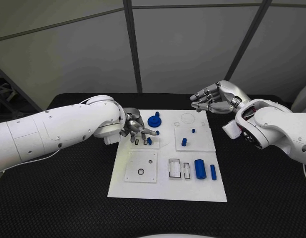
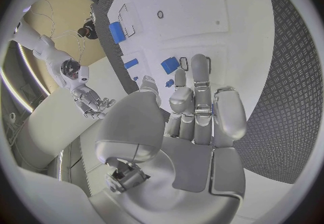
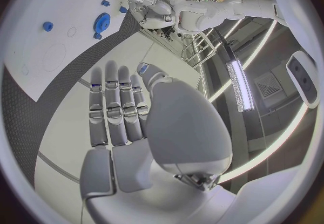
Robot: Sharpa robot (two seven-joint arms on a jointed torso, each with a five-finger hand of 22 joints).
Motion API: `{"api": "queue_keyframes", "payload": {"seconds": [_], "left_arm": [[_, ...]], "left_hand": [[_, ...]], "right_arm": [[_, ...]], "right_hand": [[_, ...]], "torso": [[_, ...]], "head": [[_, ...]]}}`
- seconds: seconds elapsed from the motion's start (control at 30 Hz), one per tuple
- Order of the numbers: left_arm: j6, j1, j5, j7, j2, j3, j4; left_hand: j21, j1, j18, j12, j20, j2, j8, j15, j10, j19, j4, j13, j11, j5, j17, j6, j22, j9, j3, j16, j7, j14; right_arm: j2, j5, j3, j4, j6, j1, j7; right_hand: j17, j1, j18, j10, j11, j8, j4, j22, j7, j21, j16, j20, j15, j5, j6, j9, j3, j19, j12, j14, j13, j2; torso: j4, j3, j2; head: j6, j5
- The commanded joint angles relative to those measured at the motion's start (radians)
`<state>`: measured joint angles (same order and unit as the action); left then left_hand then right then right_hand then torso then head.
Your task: Assemble the parts on the task board
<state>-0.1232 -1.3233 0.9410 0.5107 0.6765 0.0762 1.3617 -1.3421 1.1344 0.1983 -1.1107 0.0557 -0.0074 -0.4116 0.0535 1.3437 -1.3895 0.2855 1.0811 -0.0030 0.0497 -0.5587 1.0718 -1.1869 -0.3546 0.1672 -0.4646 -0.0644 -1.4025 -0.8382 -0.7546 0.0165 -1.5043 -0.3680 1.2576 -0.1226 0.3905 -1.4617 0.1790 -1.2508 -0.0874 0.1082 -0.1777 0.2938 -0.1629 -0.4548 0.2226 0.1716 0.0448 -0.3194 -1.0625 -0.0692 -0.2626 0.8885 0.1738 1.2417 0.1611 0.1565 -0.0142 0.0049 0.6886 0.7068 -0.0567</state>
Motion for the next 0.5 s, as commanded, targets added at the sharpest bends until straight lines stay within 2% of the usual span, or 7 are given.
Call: {"api": "queue_keyframes", "payload": {"seconds": [0.03,0.5], "left_arm": [[-0.04,-0.003,0.01,0.007,-0.006,0.001,-0.002],[-0.052,-0.004,0.01,0.007,-0.022,0.002,-0.014]], "left_hand": [[-0.005,0.004,-0.119,0.004,-0.001,0.013,-0.005,-0.001,-0.006,0.007,0.0,0.0,0.0,-0.003,-0.002,-0.007,0.0,-0.003,0.007,0.004,0.0,0.004],[-0.006,0.024,-0.119,0.019,0.0,0.022,-0.015,-0.002,-0.018,0.009,-0.004,-0.013,0.001,-0.002,-0.01,-0.018,-0.003,-0.013,0.014,0.008,-0.002,0.003]], "right_arm": [[0.002,0.0,0.001,0.001,-0.019,0.002,-0.006],[0.006,0.0,0.001,0.0,-0.02,0.002,0.0]], "right_hand": [[-0.001,0.011,0.003,0.002,-0.007,-0.004,0.005,-0.002,-0.006,0.006,-0.004,0.007,0.009,-0.004,0.0,0.0,-0.001,-0.002,-0.004,-0.002,-0.002,0.003],[-0.003,0.015,0.003,0.009,-0.011,-0.01,0.007,-0.011,-0.01,0.021,-0.015,0.011,0.014,-0.009,0.007,0.001,0.0,-0.004,-0.011,-0.007,-0.004,0.004]], "torso": [[0.0007,-0.0006,0.001],[0.0005,-0.0005,0.0]], "head": [[0.003,0.001],[0.012,0.0]]}}
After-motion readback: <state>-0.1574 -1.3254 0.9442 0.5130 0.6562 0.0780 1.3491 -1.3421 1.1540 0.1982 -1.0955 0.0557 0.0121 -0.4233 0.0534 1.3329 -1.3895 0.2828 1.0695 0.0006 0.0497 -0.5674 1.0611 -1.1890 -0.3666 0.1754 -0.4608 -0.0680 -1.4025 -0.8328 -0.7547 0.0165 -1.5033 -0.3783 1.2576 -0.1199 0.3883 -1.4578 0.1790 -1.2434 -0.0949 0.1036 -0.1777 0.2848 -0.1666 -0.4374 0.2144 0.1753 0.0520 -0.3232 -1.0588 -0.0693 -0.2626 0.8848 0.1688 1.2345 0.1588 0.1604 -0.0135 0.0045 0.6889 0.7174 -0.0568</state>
